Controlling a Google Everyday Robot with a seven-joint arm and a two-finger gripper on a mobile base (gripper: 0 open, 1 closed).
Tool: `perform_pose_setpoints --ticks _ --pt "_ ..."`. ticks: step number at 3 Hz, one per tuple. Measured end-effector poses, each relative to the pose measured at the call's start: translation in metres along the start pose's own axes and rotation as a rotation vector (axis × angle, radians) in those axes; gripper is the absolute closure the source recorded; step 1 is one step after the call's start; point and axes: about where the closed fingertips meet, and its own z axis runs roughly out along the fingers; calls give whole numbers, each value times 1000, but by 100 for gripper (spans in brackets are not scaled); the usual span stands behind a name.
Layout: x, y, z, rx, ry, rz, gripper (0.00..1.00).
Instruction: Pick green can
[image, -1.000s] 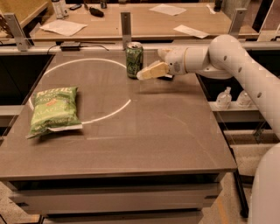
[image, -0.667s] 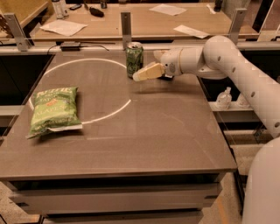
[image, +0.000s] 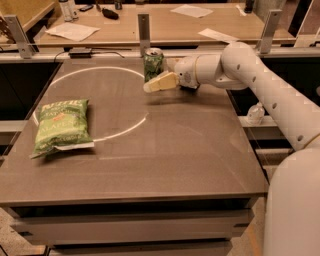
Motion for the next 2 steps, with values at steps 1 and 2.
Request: perform_pose_setpoints --ticks 1,2 --pt "-8 -1 11 -10 -18 -1 0" --pt "-15 3 14 -17 -30 -12 17"
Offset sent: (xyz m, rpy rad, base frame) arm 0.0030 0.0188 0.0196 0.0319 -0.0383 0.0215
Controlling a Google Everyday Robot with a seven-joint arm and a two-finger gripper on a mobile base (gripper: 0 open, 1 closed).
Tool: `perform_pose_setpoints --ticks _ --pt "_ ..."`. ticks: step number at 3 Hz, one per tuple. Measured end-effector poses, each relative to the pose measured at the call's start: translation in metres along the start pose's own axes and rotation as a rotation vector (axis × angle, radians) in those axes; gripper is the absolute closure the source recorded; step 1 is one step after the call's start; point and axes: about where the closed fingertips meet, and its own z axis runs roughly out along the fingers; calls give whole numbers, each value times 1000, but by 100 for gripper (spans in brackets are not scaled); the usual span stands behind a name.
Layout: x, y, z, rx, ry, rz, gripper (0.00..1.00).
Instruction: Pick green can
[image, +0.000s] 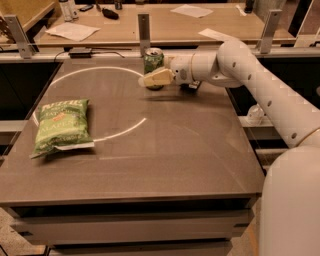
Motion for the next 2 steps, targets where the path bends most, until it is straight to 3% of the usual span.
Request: perform_pose_setpoints --ticks 2 --pt "7 -7 -27 -14 10 -16 65"
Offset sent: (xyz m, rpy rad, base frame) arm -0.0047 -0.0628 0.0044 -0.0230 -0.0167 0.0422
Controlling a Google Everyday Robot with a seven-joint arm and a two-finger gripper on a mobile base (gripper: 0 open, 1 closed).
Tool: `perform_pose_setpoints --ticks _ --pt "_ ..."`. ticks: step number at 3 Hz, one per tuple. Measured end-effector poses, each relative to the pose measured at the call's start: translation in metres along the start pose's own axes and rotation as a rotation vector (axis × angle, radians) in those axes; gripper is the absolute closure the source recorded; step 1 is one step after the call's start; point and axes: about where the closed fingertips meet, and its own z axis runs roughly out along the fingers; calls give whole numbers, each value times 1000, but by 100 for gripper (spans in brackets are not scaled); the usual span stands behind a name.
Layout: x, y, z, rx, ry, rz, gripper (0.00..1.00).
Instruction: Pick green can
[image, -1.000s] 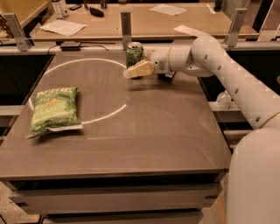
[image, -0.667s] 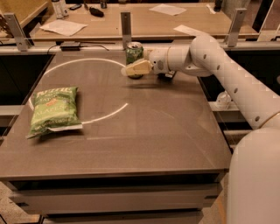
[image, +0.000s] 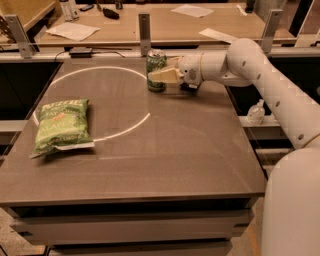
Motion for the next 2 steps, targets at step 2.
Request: perform_pose_setpoints --ticks 2 --pt "-23 1 -61 -103 -41 -49 100"
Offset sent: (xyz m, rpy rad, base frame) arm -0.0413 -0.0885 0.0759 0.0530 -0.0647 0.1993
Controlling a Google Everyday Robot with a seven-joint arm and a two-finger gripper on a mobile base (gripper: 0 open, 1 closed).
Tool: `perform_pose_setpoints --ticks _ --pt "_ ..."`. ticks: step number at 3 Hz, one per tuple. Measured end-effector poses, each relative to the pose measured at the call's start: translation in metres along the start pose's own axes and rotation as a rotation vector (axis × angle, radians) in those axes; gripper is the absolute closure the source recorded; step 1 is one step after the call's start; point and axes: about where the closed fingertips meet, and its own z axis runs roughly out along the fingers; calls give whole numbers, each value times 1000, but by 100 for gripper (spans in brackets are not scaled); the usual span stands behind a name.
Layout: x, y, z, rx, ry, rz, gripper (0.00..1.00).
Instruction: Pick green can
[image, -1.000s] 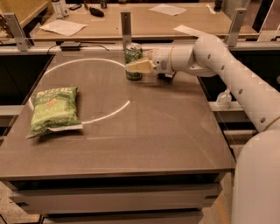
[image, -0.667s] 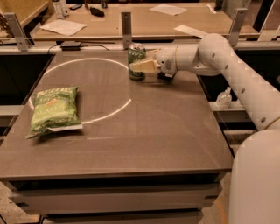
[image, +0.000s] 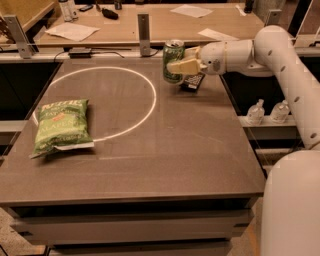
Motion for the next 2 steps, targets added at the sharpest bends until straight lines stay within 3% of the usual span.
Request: perform_pose_setpoints --ticks 1,2 --pt "-17 11 -24 -50 -2 -20 100" --pt "-24 26 -35 -119 52 0 100"
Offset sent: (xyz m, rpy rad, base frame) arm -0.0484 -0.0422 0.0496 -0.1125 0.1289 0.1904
